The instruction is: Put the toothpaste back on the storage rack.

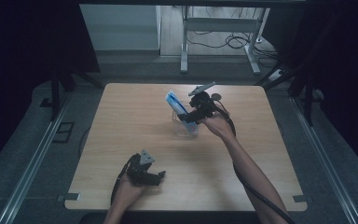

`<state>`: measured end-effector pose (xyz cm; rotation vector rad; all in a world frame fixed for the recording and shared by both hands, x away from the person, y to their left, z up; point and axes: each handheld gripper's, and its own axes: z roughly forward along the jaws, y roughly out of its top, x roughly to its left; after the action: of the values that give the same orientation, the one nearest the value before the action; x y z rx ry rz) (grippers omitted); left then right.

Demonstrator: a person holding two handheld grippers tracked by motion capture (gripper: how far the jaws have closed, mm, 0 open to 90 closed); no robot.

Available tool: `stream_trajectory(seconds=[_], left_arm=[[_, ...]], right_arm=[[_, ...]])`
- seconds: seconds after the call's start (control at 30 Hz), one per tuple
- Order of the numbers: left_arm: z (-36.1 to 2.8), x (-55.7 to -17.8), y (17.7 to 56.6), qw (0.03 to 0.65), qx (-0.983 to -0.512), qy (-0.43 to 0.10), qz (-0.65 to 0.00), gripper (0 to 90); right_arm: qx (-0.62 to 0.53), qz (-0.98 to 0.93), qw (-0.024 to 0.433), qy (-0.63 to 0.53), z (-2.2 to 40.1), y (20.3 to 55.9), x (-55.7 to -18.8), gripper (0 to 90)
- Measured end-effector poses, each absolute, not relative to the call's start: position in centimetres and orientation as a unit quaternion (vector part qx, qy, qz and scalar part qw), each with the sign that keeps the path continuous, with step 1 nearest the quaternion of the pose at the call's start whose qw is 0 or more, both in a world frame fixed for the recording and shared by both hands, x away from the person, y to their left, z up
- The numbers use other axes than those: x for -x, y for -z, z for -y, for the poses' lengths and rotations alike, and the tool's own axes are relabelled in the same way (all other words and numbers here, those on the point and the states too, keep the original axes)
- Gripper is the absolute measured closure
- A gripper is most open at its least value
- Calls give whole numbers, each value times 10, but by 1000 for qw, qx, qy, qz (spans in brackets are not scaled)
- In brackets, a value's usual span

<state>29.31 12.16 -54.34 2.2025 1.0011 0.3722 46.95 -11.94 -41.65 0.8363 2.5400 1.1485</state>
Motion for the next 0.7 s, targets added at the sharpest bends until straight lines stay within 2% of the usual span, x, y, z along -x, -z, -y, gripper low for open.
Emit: stream_trajectory(seconds=[0.7], left_arm=[[-122, -293, 543, 339, -847, -143, -384, 135]], right_arm=[[-289, -869, 93, -390, 135, 413, -444, 88]])
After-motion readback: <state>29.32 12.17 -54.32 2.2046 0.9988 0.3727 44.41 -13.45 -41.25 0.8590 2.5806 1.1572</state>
